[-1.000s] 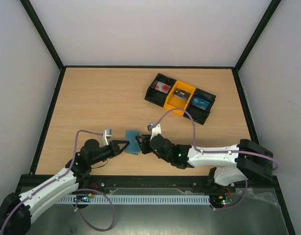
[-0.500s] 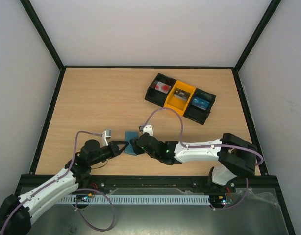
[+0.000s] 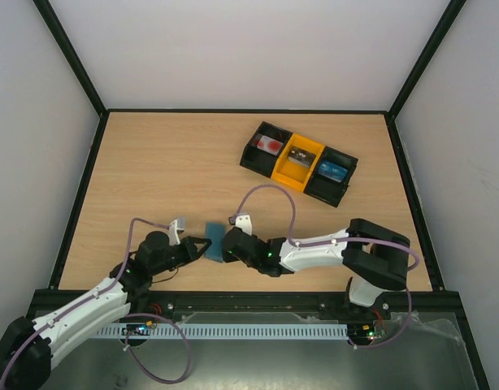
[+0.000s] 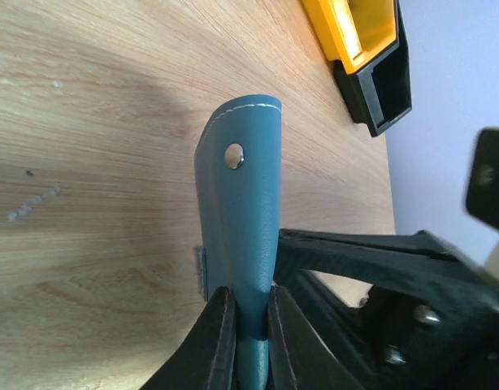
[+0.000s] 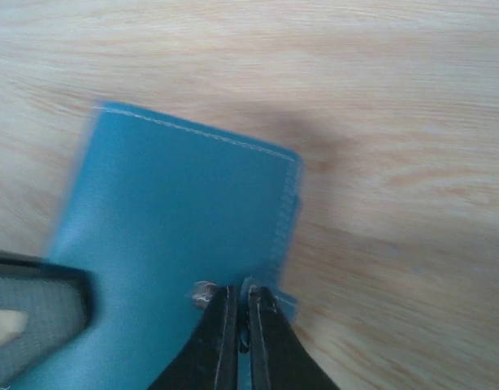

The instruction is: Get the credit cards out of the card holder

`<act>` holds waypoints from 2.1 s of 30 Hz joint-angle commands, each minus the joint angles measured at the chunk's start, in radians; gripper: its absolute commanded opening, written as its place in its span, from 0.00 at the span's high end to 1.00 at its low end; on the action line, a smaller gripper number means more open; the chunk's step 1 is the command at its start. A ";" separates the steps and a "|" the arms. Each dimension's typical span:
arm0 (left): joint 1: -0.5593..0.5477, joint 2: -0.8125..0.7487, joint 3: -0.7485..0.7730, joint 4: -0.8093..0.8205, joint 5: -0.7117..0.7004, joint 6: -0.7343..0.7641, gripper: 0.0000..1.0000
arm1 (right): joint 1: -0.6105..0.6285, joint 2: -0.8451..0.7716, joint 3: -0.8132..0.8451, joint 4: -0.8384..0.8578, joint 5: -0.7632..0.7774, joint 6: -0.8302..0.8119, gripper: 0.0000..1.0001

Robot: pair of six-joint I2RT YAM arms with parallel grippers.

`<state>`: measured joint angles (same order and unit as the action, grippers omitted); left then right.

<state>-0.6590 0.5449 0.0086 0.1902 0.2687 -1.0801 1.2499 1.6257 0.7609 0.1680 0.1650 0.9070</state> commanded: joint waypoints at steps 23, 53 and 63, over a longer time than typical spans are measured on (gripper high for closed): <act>0.000 0.097 0.022 0.058 -0.028 -0.009 0.42 | -0.004 -0.168 -0.194 0.010 0.176 -0.035 0.98; -0.002 0.074 0.115 -0.162 -0.027 0.071 0.15 | -0.004 -0.478 -0.345 0.311 -0.005 -0.020 0.98; -0.002 0.066 0.110 -0.176 -0.026 0.063 0.15 | -0.004 -0.460 -0.347 0.057 0.220 0.090 0.98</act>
<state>-0.6617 0.6201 0.1150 0.0299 0.2348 -1.0237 1.2476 1.2137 0.4244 0.3843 0.2199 0.9386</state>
